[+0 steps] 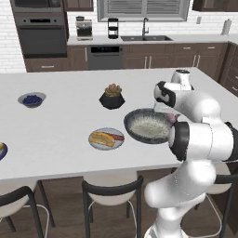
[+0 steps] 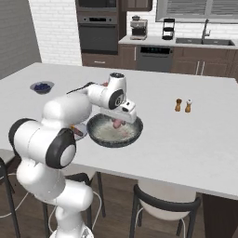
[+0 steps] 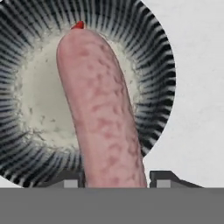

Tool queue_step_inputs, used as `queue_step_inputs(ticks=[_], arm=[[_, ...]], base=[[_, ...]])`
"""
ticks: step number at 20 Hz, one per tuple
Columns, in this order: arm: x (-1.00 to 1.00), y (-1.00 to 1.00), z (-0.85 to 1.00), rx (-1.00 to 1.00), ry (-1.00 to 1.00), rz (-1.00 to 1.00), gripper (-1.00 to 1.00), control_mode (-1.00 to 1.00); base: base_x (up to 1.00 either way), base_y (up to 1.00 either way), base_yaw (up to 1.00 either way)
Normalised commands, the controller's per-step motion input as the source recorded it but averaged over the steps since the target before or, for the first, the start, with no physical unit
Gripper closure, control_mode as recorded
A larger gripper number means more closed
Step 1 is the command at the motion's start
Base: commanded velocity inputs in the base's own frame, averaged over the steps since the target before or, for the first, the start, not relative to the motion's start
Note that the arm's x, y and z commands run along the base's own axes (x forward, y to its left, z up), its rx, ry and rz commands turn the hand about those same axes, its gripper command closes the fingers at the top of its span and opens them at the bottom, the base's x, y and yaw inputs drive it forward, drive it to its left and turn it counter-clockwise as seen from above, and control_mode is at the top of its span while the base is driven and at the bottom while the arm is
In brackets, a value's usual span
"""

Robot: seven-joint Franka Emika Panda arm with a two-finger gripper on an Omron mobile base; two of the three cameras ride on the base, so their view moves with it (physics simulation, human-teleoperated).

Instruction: Place one bun and one sausage from the bowl on each plate.

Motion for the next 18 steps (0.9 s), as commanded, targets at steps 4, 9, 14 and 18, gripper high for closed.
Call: queue_step_inputs(ticks=[4, 9, 14, 18], arm=[[-0.95, 0.31, 0.84, 0.20, -0.09, -0.01, 1.00, -1.00], [0.00, 0.00, 0.00, 0.00, 0.00, 0.00, 1.00, 1.00], [0.00, 0.00, 0.00, 0.00, 0.00, 0.00, 1.00, 1.00], [0.00, 0.00, 0.00, 0.00, 0.00, 0.00, 1.00, 1.00]], base=[[0.00, 0.00, 0.00], [-0.63, 0.97, 0.00], [-0.17, 1.00, 0.00], [-0.01, 1.00, -0.01]])
